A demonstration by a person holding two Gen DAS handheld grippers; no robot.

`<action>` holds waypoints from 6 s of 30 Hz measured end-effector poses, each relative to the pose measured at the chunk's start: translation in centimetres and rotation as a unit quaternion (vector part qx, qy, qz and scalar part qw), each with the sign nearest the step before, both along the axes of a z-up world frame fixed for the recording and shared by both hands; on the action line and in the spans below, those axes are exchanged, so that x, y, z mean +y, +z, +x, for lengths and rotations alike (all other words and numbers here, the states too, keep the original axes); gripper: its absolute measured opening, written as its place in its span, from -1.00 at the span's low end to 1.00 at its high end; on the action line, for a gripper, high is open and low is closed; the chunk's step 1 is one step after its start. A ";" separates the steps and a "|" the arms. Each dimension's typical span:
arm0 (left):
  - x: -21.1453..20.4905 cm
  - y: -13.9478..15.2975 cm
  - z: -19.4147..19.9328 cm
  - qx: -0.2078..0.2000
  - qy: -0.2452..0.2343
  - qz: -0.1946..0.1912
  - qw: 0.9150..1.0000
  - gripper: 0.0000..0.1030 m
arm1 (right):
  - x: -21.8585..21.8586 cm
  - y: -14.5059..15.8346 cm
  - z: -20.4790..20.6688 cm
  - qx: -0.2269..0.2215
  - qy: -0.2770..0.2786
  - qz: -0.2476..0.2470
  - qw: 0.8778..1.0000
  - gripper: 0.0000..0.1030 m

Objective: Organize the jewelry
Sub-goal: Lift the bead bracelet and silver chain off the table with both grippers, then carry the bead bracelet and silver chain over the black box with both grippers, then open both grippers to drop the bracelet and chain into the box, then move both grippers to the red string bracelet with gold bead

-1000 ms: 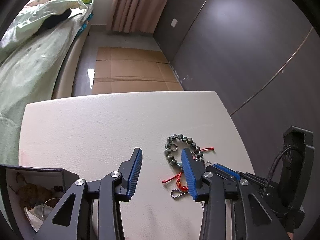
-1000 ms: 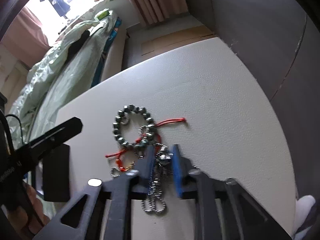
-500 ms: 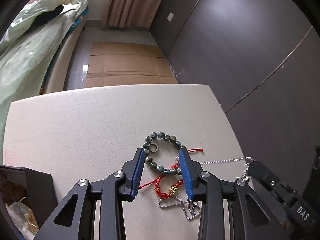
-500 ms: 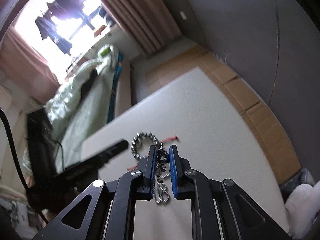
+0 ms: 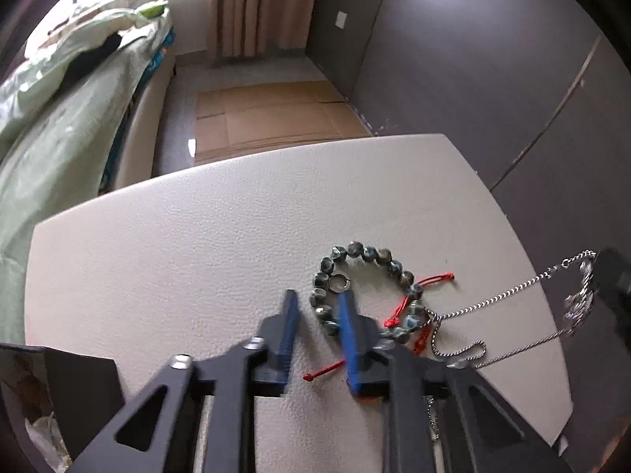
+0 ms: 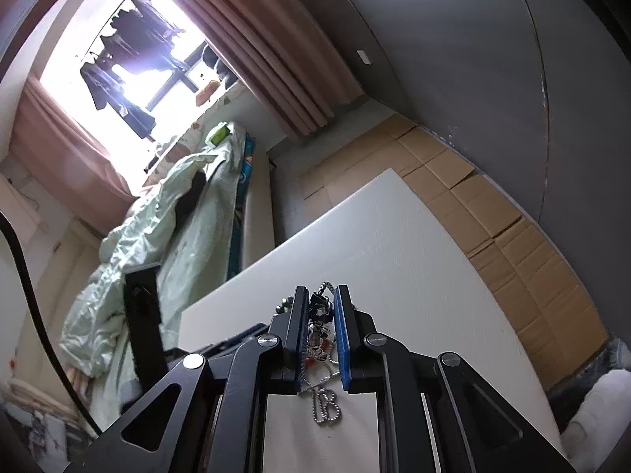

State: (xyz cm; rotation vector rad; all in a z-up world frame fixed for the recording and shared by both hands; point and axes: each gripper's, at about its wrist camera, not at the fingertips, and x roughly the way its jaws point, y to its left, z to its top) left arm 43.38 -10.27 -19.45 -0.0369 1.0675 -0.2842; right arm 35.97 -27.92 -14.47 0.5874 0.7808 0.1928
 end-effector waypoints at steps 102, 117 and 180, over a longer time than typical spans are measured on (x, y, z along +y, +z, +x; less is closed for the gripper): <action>18.6 12.7 -11.0 -0.098 0.122 -0.060 0.986 -0.83 | 22.0 8.4 3.2 -0.067 0.253 0.053 0.964 -0.73; 17.0 10.3 -8.9 -0.073 0.117 -0.082 0.987 -0.83 | 18.1 4.2 4.0 -0.008 0.213 0.059 0.975 -0.16; 0.6 3.8 -3.4 0.021 -0.029 -0.039 0.999 0.12 | -3.2 -2.2 -0.9 0.092 -0.007 0.039 0.995 0.88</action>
